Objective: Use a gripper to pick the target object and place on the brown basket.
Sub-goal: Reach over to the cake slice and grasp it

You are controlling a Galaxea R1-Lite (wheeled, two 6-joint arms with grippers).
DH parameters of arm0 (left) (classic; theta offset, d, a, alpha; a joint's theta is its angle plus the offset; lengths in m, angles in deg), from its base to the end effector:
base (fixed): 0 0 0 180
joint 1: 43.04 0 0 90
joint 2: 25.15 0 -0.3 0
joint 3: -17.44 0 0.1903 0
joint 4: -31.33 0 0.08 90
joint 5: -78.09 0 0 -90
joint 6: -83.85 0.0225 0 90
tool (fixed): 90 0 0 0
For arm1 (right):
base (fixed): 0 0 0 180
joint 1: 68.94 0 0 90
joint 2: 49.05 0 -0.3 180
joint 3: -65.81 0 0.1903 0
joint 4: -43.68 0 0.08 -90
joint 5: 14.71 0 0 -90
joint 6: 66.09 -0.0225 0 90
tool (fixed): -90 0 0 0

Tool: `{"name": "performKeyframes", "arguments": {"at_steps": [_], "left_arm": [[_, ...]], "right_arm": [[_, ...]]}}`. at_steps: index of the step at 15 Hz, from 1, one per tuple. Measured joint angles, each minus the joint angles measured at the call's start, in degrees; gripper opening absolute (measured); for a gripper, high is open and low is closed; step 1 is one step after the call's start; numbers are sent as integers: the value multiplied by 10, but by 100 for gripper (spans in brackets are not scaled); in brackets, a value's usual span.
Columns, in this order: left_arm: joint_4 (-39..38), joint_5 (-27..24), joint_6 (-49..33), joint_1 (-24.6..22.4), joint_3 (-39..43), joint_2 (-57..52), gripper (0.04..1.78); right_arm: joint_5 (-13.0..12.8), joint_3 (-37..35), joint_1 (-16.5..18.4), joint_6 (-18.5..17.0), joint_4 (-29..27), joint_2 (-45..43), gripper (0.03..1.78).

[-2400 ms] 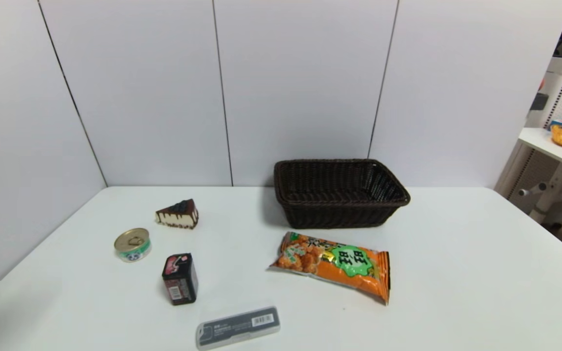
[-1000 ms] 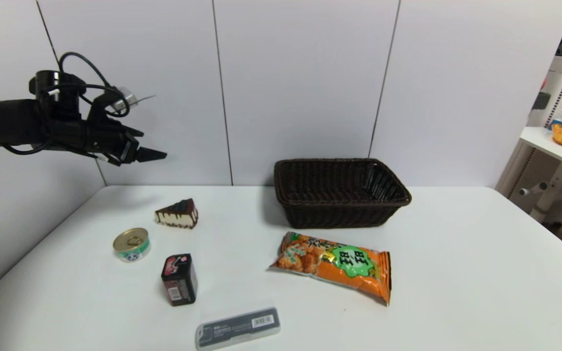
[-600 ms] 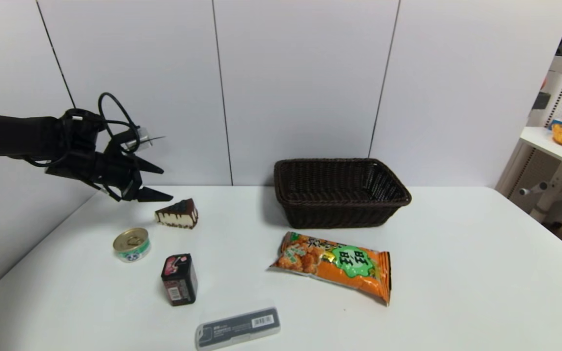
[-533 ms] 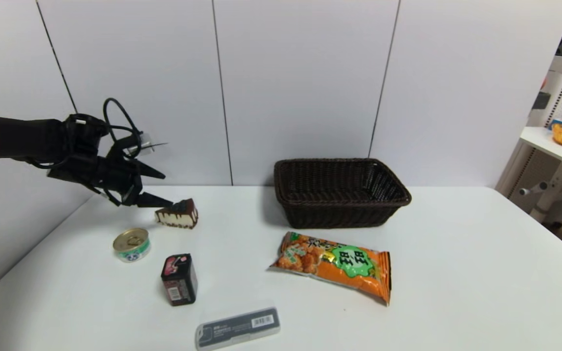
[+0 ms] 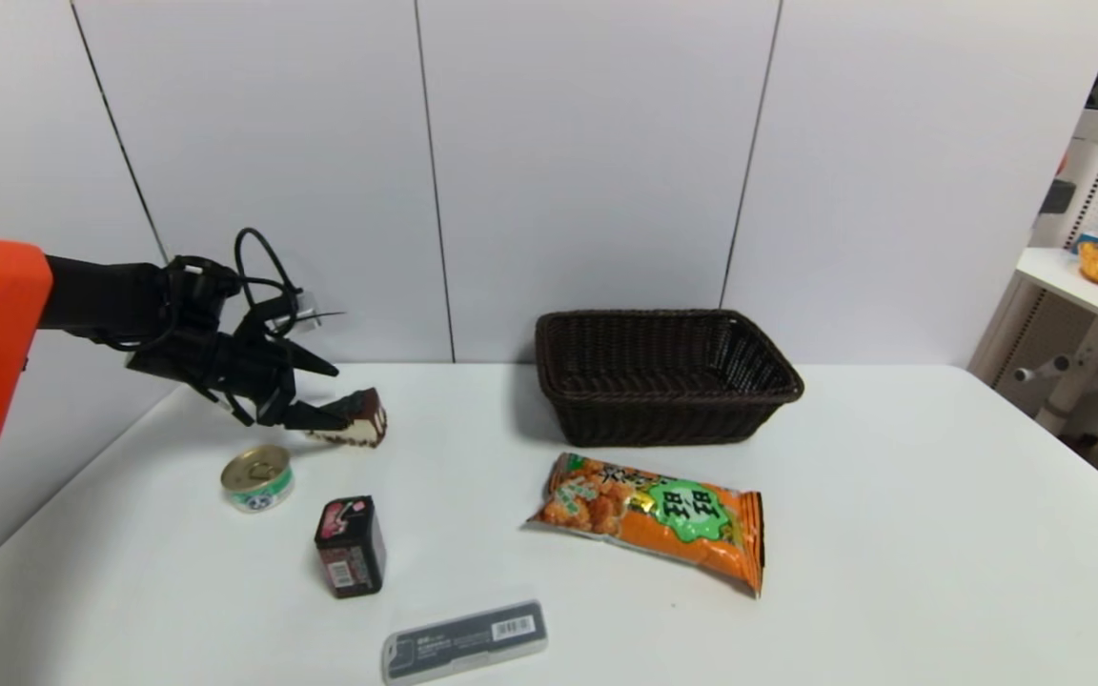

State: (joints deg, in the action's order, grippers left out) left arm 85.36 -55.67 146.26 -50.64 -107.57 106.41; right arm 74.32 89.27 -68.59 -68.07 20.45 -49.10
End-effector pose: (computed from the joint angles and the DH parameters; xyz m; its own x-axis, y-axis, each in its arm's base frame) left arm 0.4336 0.0422 0.1189 0.4431 -0.6386 -0.6291 0.8769 0.4545 0.1563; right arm -0.0230 -0.0002 0.0762 0.9997 -0.0230 0.0049 0.0229 0.9991 0.0346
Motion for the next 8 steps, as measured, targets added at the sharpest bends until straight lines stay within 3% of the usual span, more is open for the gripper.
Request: {"name": "performKeyframes", "arguments": {"at_steps": [8], "left_arm": [[0, 0, -1, 5, -27, 38, 169]], "right_arm": [[0, 0, 0, 0, 0, 0, 169]]}}
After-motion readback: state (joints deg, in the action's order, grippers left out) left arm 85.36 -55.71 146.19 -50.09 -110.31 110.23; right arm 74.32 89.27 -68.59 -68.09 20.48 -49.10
